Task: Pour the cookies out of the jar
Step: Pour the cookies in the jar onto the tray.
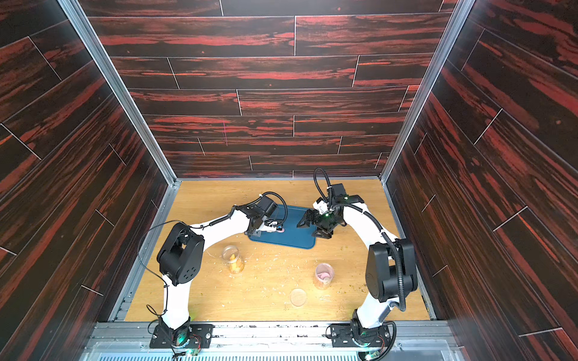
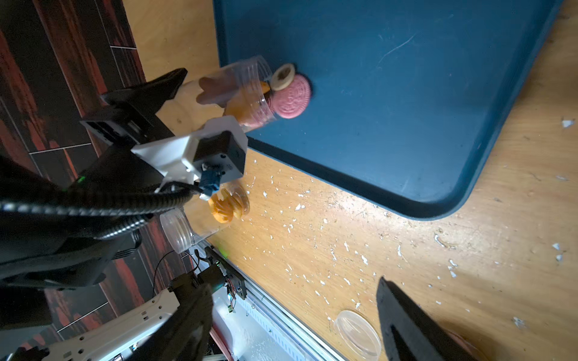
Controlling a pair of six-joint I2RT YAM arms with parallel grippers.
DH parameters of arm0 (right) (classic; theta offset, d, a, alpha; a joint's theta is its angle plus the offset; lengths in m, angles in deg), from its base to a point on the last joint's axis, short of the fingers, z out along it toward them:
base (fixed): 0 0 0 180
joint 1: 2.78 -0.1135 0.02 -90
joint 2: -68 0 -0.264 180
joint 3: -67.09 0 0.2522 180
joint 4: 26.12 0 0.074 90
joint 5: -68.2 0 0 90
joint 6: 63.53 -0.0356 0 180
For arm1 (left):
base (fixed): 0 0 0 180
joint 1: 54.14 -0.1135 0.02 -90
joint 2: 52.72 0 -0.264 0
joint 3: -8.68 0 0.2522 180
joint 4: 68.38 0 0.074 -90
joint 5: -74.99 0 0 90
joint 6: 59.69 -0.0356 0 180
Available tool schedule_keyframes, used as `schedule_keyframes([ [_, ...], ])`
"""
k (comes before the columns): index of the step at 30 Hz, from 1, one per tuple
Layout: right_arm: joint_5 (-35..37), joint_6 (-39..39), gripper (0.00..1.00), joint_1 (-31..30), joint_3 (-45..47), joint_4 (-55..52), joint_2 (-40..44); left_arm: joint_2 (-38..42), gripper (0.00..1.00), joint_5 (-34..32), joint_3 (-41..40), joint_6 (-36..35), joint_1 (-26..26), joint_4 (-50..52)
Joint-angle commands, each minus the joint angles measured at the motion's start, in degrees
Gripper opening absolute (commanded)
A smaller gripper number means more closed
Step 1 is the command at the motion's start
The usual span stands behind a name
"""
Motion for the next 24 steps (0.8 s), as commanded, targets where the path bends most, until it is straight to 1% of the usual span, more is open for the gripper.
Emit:
schedule_keyframes([
  [1,-1.2,0.8,0.86,0.3,0.7,-0.2,-1.2,2.3,0.00,-1.7,-0.3,-1.6,-0.1,1.5],
  [8,-1.5,0.4,0.86,0.3,0.8,0.0,-0.7,3.0,0.00,-1.7,1.1,-1.6,0.0,1.6],
  [12,-1.0,0.3,0.86,0.3,1.0,-0.2,-0.2,3.3,0.00,0.4,1.9,0.0,0.0,2.3],
  [18,-0.8,-0.4,0.85,0.3,1.3,0.2,0.0,4.4,0.00,2.1,1.0,0.8,0.0,2.6],
  [24,-1.0,-1.2,0.86,0.3,0.9,0.7,-0.6,5.7,0.00,5.6,1.9,3.1,-0.1,2.9],
])
